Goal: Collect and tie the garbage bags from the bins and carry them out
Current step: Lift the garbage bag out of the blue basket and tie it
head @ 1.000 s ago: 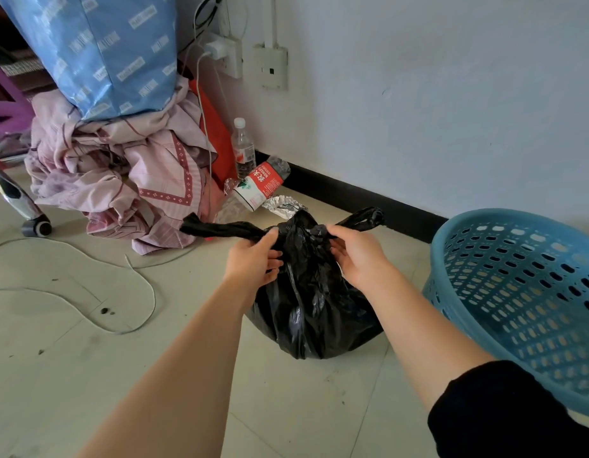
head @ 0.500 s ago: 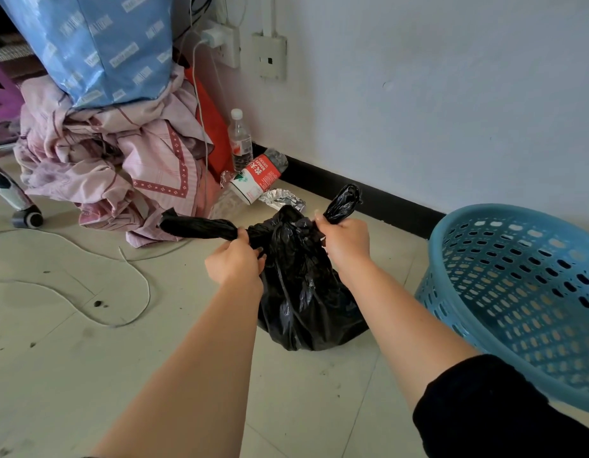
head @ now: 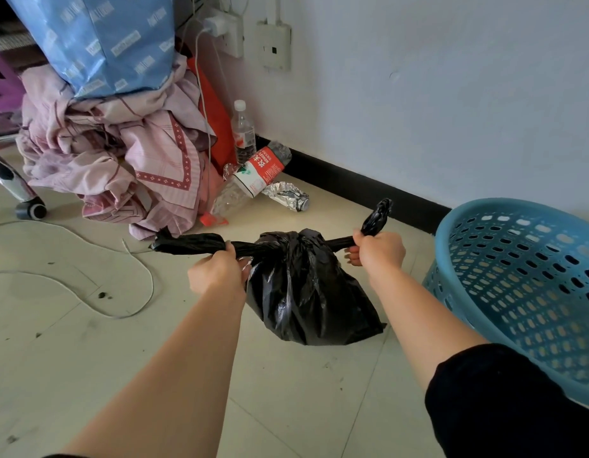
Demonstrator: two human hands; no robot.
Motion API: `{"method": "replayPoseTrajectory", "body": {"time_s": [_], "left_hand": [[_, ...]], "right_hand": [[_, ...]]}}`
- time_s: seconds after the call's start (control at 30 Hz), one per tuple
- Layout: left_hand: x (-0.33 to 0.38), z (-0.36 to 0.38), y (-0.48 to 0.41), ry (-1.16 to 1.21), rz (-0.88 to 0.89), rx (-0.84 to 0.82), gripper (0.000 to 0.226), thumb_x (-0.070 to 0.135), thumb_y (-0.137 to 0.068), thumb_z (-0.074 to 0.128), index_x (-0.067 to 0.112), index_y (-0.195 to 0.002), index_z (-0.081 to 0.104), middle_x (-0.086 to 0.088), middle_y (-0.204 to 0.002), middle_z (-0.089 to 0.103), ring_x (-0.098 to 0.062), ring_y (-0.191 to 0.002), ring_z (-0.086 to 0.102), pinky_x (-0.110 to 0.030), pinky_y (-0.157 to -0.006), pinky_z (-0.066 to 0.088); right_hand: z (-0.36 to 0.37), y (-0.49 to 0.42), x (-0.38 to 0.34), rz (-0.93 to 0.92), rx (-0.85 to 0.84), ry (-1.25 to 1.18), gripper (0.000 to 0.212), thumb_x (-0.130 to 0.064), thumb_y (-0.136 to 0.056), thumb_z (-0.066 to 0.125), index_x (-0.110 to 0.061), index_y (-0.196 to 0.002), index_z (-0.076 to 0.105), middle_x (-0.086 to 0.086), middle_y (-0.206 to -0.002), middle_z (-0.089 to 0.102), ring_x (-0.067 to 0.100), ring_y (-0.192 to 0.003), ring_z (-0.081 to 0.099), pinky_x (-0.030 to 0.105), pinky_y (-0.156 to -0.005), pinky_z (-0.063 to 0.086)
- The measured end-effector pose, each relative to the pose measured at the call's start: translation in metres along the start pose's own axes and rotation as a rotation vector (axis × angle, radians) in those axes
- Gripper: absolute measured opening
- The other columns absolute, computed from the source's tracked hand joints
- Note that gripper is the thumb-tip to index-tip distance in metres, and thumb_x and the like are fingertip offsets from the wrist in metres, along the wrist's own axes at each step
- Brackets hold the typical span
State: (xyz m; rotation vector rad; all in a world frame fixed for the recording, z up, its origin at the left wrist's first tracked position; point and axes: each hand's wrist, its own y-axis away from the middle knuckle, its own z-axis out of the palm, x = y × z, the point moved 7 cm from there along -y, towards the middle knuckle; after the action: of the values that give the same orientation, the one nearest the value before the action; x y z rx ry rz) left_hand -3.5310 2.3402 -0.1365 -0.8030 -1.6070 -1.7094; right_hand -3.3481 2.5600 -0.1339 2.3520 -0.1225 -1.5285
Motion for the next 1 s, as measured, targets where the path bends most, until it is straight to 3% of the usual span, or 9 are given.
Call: {"method": "replayPoseTrajectory", "body": {"time_s": [0.1,0.2,0.4,0.57,0.7,0.8,0.83,0.93,1.0], "left_hand": [[-0.010,0.000,0.003,-0.007,-0.003,-0.048,0.018,0.014,-0.093,0.061,0.007,-0.077,0.059,-0.007,-0.077,0.064,-0.017,-0.059,0.063,-0.017,-0.034,0.047],[-0.013,0.006,0.000,-0.041,0.028,-0.130,0.022,0.026,-0.097,0.055,0.007,-0.087,0.057,-0.010,-0.080,0.065,-0.022,-0.067,0.066,-0.021,-0.040,0.053],[0.018,0.030,0.007,-0.317,0.260,-0.204,0.030,0.038,-0.099,0.047,0.013,-0.110,0.058,-0.008,-0.082,0.069,-0.016,-0.051,0.064,-0.028,-0.057,0.059],[0.038,0.057,0.038,-0.594,0.604,-0.361,0.029,0.048,-0.094,0.051,0.024,-0.083,0.065,-0.004,-0.073,0.072,-0.022,-0.067,0.071,-0.043,-0.075,0.059],[0.034,0.064,0.047,-0.703,0.628,-0.460,0.036,0.049,-0.083,0.068,0.015,-0.071,0.071,-0.006,-0.070,0.072,-0.024,-0.069,0.070,-0.040,-0.072,0.057],[0.024,0.063,0.046,-0.718,0.589,-0.546,0.008,0.021,-0.077,0.079,0.017,-0.084,0.077,0.001,-0.075,0.074,-0.015,-0.071,0.071,-0.032,-0.074,0.059],[0.022,0.062,0.045,-0.710,0.579,-0.553,0.013,0.012,-0.077,0.077,0.016,-0.090,0.078,0.002,-0.077,0.075,-0.013,-0.073,0.071,-0.031,-0.076,0.058],[0.018,0.062,0.041,-0.585,0.513,-0.553,0.013,0.009,-0.081,0.074,0.019,-0.089,0.079,0.003,-0.075,0.075,-0.012,-0.071,0.071,-0.029,-0.075,0.057],[0.014,0.062,0.041,-0.449,0.421,-0.581,0.011,0.011,-0.084,0.072,0.021,-0.086,0.078,0.003,-0.076,0.076,-0.011,-0.071,0.070,-0.027,-0.075,0.056]], "right_hand": [[-0.003,0.000,0.006,0.015,0.026,0.011,0.030,-0.026,-0.092,0.063,0.003,-0.091,0.069,0.012,-0.077,0.073,0.022,-0.062,0.070,0.037,-0.068,0.061],[0.005,0.006,0.000,-0.013,-0.094,0.004,0.028,-0.025,-0.098,0.053,0.001,-0.097,0.063,0.013,-0.077,0.070,0.018,-0.056,0.066,0.022,-0.049,0.055],[0.014,0.014,-0.034,-0.233,-0.141,0.115,0.021,-0.023,-0.102,0.045,-0.005,-0.108,0.055,0.009,-0.071,0.066,0.011,-0.047,0.063,0.016,-0.044,0.052],[0.027,0.031,-0.058,-0.379,-0.219,0.089,0.027,-0.024,-0.100,0.050,0.001,-0.097,0.062,0.010,-0.067,0.067,0.009,-0.044,0.063,0.025,-0.053,0.058],[0.035,0.042,-0.067,-0.411,-0.319,0.059,0.035,-0.031,-0.097,0.054,0.002,-0.094,0.066,0.012,-0.068,0.070,0.015,-0.053,0.066,0.029,-0.061,0.059],[0.034,0.038,-0.062,-0.407,-0.290,0.126,0.042,-0.036,-0.095,0.056,0.004,-0.095,0.067,0.017,-0.077,0.071,0.017,-0.057,0.066,0.039,-0.072,0.058],[0.034,0.039,-0.061,-0.407,-0.292,0.134,0.044,-0.037,-0.094,0.057,0.006,-0.095,0.067,0.019,-0.078,0.071,0.022,-0.061,0.067,0.043,-0.074,0.057],[0.034,0.041,-0.065,-0.412,-0.318,0.156,0.040,-0.036,-0.091,0.060,0.004,-0.085,0.065,0.017,-0.072,0.064,0.037,-0.078,0.067,0.048,-0.077,0.055],[0.033,0.042,-0.069,-0.415,-0.342,0.169,0.035,-0.032,-0.089,0.060,-0.003,-0.071,0.057,0.009,-0.066,0.055,0.036,-0.070,0.061,0.044,-0.069,0.052]]}}
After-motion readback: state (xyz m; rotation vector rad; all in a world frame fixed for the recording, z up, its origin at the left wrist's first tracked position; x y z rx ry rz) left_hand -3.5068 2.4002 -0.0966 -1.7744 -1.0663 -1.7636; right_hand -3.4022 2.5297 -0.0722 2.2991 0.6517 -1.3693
